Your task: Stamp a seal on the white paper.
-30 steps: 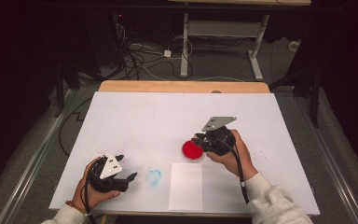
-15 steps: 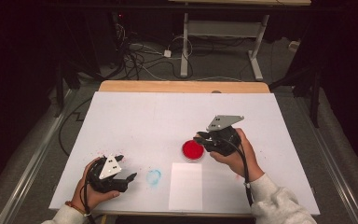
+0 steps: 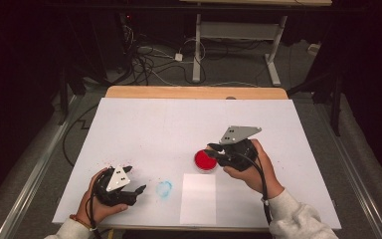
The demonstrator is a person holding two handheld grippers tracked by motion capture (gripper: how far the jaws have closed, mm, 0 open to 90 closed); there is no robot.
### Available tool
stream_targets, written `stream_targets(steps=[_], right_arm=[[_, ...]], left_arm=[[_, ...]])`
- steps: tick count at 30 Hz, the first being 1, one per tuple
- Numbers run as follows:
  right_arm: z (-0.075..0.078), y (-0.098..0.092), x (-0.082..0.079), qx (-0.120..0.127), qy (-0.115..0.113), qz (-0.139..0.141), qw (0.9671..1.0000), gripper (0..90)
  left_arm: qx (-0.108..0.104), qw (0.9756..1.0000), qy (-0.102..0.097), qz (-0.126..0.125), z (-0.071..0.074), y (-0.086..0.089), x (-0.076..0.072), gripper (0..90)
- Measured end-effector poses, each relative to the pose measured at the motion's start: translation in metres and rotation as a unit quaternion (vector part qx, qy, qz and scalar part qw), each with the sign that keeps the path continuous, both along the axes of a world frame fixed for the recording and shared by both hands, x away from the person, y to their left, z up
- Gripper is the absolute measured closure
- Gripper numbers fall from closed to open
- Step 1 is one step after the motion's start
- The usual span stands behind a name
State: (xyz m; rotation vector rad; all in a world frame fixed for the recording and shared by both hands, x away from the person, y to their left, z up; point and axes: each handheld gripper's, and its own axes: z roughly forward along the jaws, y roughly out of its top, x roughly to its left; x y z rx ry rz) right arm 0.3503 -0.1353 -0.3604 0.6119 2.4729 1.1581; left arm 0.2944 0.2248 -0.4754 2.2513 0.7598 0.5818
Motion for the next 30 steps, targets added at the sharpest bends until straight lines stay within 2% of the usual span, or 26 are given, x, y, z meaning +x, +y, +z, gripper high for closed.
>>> stream_targets(steps=[13, 19, 22, 30], right_arm=[[-0.004, 0.003, -0.020, -0.014, 0.005, 0.028, 0.9995, 76.0], [-0.014, 0.013, -0.029, -0.028, 0.014, 0.048, 0.9984, 76.0], [-0.018, 0.017, -0.032, -0.037, 0.016, 0.053, 0.9978, 76.0], [-0.034, 0.024, -0.039, -0.065, 0.027, 0.068, 0.9952, 76.0]], left_arm=[[0.005, 1.0000, -0.003, -0.002, 0.001, -0.003, 0.000, 22.3], [0.008, 1.0000, -0.003, -0.005, 0.001, -0.003, 0.000, 22.3], [0.011, 0.9999, -0.010, -0.008, 0.001, -0.004, 0.001, 22.3], [0.010, 0.9999, -0.004, -0.008, 0.001, -0.006, -0.001, 22.3]])
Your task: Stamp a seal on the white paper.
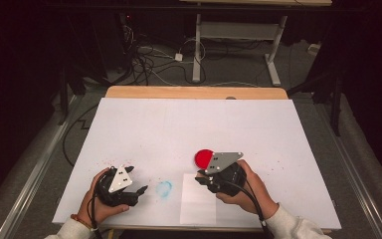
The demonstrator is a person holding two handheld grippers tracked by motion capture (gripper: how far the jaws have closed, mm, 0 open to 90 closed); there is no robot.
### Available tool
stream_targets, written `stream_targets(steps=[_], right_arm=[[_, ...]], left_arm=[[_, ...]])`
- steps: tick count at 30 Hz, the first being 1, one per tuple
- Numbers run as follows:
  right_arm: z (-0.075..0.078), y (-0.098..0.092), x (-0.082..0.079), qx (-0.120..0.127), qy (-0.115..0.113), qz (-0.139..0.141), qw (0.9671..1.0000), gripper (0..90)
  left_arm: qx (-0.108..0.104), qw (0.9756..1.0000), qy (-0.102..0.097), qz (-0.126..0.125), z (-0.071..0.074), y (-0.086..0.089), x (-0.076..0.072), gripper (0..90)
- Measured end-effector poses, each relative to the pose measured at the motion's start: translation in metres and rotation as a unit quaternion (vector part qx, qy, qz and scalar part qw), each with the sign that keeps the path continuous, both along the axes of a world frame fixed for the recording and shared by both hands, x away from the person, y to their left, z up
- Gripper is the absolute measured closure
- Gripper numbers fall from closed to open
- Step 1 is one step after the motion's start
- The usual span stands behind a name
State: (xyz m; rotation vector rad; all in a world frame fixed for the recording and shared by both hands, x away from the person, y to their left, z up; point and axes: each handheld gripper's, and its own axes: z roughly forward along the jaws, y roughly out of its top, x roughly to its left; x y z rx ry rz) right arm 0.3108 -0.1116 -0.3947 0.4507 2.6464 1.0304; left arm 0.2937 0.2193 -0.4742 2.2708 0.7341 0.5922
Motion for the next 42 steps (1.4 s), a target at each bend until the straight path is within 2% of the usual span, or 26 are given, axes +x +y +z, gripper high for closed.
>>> stream_targets(steps=[6, 7, 18, 28, 31, 42], right_arm=[[-0.013, 0.004, -0.001, -0.017, 0.011, 0.007, 0.9998, 76.0], [-0.015, 0.004, -0.001, -0.018, 0.014, 0.005, 0.9997, 76.0], [-0.033, 0.013, -0.004, -0.039, 0.027, 0.016, 0.9987, 76.0], [-0.042, 0.016, -0.004, -0.058, 0.034, 0.021, 0.9975, 76.0], [-0.045, 0.017, -0.004, -0.066, 0.035, 0.023, 0.9969, 76.0], [-0.054, 0.019, -0.001, -0.075, 0.045, 0.025, 0.9958, 76.0]], left_arm=[[0.003, 1.0000, -0.004, -0.003, 0.000, 0.000, 0.001, 22.2], [-0.001, 1.0000, 0.002, -0.002, 0.000, 0.000, 0.000, 22.3], [0.000, 1.0000, 0.002, -0.002, 0.000, -0.001, 0.000, 22.3], [0.001, 1.0000, 0.003, -0.003, -0.001, -0.001, 0.000, 22.3], [0.004, 1.0000, -0.003, -0.005, 0.000, -0.001, 0.000, 22.2], [0.003, 1.0000, 0.003, -0.004, -0.001, -0.002, 0.000, 22.3]])
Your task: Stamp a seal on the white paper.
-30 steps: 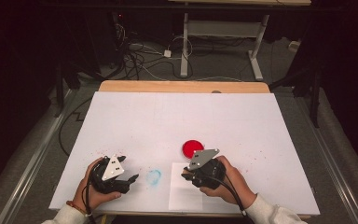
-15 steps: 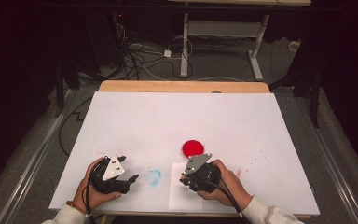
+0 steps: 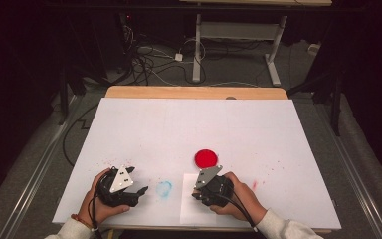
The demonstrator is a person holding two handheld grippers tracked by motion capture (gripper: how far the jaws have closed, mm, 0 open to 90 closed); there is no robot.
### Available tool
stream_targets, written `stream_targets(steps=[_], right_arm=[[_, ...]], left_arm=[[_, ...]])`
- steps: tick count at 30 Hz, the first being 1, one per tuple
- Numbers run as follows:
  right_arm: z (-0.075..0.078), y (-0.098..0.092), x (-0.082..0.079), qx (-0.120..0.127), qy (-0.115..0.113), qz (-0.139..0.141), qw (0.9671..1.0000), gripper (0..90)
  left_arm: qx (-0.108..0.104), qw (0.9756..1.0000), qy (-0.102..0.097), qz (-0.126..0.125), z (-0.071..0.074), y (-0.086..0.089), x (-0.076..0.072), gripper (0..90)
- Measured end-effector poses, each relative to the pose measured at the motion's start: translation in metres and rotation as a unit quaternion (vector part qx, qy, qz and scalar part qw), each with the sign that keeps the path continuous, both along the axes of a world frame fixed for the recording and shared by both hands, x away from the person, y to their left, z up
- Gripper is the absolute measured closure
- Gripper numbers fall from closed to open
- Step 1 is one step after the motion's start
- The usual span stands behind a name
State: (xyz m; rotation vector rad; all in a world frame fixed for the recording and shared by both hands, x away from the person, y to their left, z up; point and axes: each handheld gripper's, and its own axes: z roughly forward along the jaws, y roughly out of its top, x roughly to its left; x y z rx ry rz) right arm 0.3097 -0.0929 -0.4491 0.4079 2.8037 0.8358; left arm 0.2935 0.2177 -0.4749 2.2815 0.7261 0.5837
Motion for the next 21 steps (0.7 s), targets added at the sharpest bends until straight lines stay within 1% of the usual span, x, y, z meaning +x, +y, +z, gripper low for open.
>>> stream_targets(steps=[8, 9, 12, 13, 17, 18, 21], right_arm=[[-0.0030, 0.0016, -0.0003, -0.006, 0.003, 0.003, 1.0000, 76.0], [-0.0028, 0.0018, -0.0005, -0.011, 0.003, 0.002, 0.9999, 76.0], [-0.0058, 0.0027, 0.0000, -0.012, 0.006, 0.005, 0.9999, 75.9], [-0.0068, 0.0032, 0.0002, -0.022, 0.009, 0.006, 0.9997, 75.9], [-0.0080, 0.0026, 0.0017, -0.016, 0.014, 0.002, 0.9998, 76.0], [-0.0079, 0.0026, 0.0022, -0.018, 0.017, 0.001, 0.9997, 76.0], [-0.0096, 0.0022, 0.0022, -0.014, 0.017, 0.000, 0.9998, 75.9]], left_arm=[[0.000, 1.0000, 0.001, 0.000, 0.0000, -0.0002, 0.0001, 22.3], [0.000, 1.0000, 0.001, 0.000, -0.0001, -0.0002, 0.0001, 22.3], [0.001, 1.0000, 0.002, 0.000, -0.0003, -0.0005, 0.0001, 22.3], [0.001, 1.0000, 0.002, -0.001, -0.0003, -0.0006, 0.0001, 22.3], [0.001, 1.0000, 0.002, -0.001, -0.0005, -0.0009, 0.0002, 22.3], [0.001, 1.0000, 0.003, -0.001, -0.0007, -0.0010, 0.0002, 22.3], [0.002, 1.0000, 0.003, -0.002, -0.0008, -0.0014, 0.0001, 22.3]])
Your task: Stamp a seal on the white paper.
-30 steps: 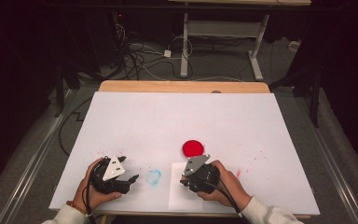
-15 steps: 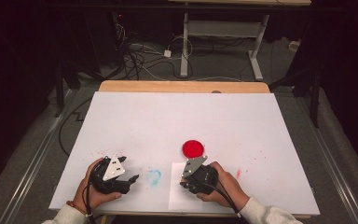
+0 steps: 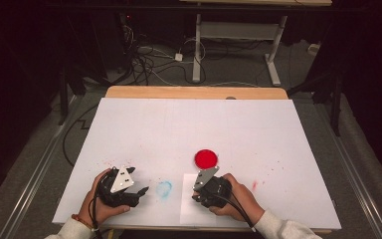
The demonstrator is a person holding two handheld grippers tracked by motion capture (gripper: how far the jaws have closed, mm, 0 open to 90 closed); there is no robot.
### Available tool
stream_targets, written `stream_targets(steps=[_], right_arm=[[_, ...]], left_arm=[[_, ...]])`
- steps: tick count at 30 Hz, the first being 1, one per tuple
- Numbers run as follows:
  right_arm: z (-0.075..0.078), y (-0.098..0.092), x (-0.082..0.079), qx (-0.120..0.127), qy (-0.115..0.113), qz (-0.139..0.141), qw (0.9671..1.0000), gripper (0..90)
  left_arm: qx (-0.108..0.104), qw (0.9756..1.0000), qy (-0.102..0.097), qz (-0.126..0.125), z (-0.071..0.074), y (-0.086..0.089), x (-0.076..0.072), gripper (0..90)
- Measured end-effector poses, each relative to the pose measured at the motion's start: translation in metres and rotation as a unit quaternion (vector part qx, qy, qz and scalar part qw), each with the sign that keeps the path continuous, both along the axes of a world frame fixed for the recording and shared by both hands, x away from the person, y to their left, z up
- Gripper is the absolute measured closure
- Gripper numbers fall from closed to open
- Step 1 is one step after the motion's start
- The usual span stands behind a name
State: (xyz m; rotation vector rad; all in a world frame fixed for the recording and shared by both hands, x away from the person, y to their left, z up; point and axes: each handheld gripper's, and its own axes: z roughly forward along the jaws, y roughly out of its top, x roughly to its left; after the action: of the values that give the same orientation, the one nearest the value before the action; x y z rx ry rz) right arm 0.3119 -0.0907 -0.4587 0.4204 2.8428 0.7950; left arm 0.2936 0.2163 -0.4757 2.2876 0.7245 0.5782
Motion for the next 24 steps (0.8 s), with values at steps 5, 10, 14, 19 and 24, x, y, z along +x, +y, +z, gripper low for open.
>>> stream_targets(steps=[5, 10, 14, 19, 24], right_arm=[[-0.0014, -0.0029, 0.0036, 0.009, 0.014, -0.002, 0.9998, 76.1], [-0.0020, -0.0032, 0.0037, 0.010, 0.012, 0.000, 0.9999, 76.1], [-0.0020, -0.0023, 0.0026, 0.006, 0.007, 0.003, 1.0000, 76.1], [-0.0026, -0.0021, 0.0014, 0.006, 0.004, 0.001, 1.0000, 76.1], [-0.0024, -0.0022, 0.0009, 0.002, 0.001, 0.000, 1.0000, 76.0]], left_arm=[[0.000, 1.0000, -0.001, 0.001, 0.0000, -0.0006, -0.0002, 22.4], [0.002, 1.0000, 0.000, 0.001, -0.0003, -0.0009, -0.0004, 22.4], [0.004, 1.0000, 0.000, 0.000, -0.0006, -0.0015, -0.0005, 22.4], [0.003, 1.0000, 0.000, 0.000, -0.0005, -0.0017, -0.0008, 22.4], [0.004, 1.0000, 0.000, 0.000, -0.0004, -0.0019, -0.0009, 22.4]])
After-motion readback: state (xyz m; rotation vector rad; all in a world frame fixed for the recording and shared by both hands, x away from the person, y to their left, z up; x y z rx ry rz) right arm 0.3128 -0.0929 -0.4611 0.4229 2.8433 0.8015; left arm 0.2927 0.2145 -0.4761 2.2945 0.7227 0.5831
